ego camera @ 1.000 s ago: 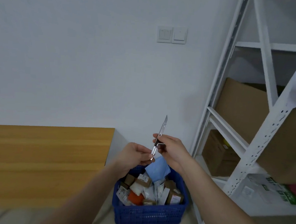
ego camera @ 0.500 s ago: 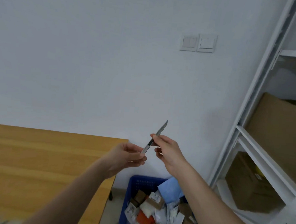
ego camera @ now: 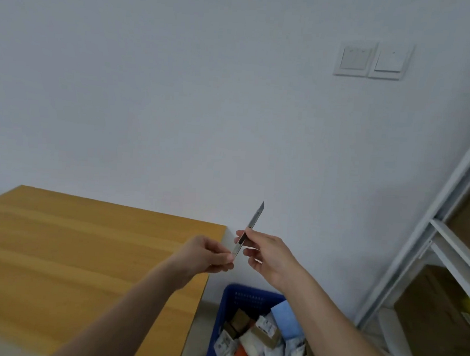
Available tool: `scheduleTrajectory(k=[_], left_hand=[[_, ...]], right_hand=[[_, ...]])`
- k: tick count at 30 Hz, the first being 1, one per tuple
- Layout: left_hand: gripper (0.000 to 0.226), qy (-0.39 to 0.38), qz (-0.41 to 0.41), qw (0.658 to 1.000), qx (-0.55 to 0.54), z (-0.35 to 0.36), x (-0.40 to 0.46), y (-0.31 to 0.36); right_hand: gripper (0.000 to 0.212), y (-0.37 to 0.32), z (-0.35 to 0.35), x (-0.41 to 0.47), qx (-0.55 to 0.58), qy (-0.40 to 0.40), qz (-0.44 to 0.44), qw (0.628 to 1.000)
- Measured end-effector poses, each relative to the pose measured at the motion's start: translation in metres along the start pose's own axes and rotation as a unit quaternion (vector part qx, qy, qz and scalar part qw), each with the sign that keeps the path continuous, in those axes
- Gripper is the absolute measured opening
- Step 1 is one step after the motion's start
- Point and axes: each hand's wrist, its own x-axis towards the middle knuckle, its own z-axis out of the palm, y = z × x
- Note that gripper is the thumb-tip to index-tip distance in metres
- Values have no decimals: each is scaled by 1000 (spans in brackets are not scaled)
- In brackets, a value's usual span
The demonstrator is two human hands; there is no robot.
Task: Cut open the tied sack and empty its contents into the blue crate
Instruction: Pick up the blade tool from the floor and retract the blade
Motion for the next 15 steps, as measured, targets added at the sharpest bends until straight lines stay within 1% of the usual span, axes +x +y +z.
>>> scheduleTrajectory(k=[3, 6, 10, 15], left_hand=[[7, 1, 3, 1000, -4, -19, 19, -4], [6, 11, 5, 1000, -7, -43, 40, -7], [14, -6, 8, 1000, -26, -81, 63, -11], [14, -26, 24, 999, -28, -129, 85, -19]], right_hand=[[21, -3, 18, 16, 45, -11, 7, 999], [16, -8, 40, 34, 63, -10, -9, 998], [18, -14, 76, 59, 39, 6, -38, 998], [25, -10, 117, 91, 51, 15, -50, 997]])
